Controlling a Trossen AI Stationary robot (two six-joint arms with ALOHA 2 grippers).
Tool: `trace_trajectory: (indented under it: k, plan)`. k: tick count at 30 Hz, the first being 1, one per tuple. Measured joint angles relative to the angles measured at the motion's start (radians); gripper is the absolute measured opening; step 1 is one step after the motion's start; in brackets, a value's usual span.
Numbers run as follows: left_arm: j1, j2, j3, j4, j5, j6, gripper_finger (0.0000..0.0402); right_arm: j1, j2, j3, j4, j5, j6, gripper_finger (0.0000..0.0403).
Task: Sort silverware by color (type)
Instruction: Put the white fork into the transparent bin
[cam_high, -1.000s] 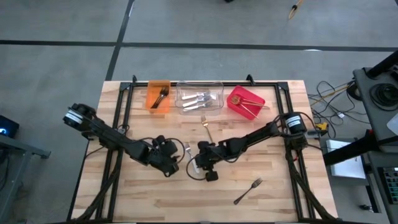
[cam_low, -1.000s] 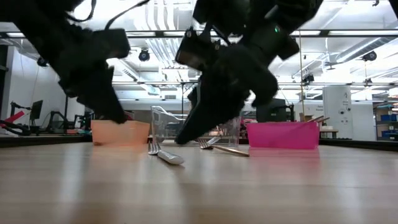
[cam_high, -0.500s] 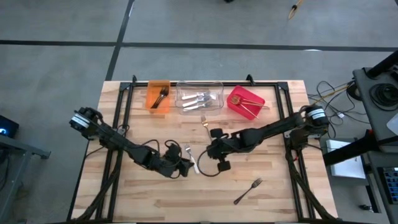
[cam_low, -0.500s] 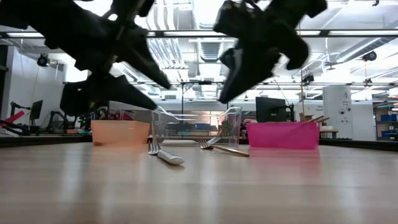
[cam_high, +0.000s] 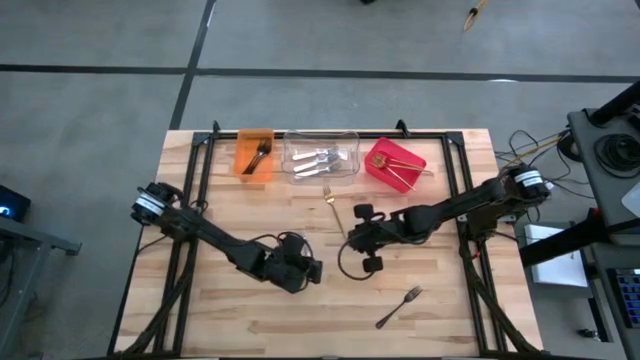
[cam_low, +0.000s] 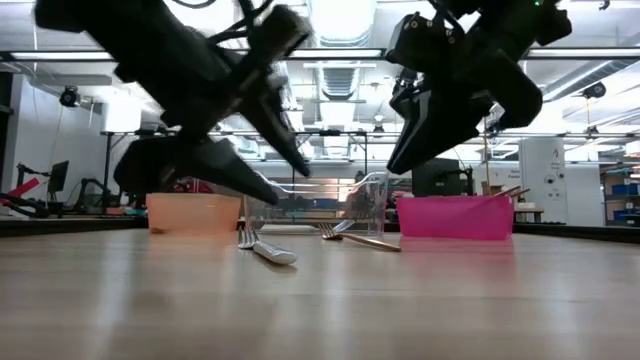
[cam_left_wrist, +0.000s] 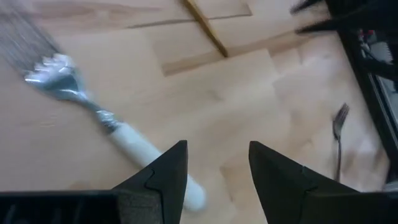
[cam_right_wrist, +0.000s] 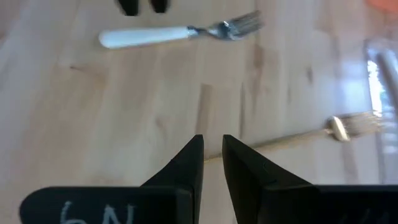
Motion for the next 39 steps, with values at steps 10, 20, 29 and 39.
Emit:
trace_trajectory:
  k: [10, 20, 29, 39]
  plan:
    - [0.027, 0.033, 0.201, -0.376, -0.053, -0.025, 0.0153, 0.000, -0.038, -0.045, -0.007, 0.021, -0.005, 0.0052]
    - [0.035, 0.059, 0.232, -0.466, -0.052, -0.138, 0.0153, 0.000, -0.056, -0.084, 0.013, 0.019, 0.011, 0.0052]
    - [0.037, 0.090, 0.228, -0.453, -0.061, -0.160, 0.0171, 0.000, -0.056, -0.084, 0.027, 0.018, 0.002, 0.0052]
    - [0.042, 0.209, 0.255, -0.460, -0.034, -0.137, 0.0186, 0.000, -0.056, -0.085, 0.030, 0.019, 0.003, 0.0052]
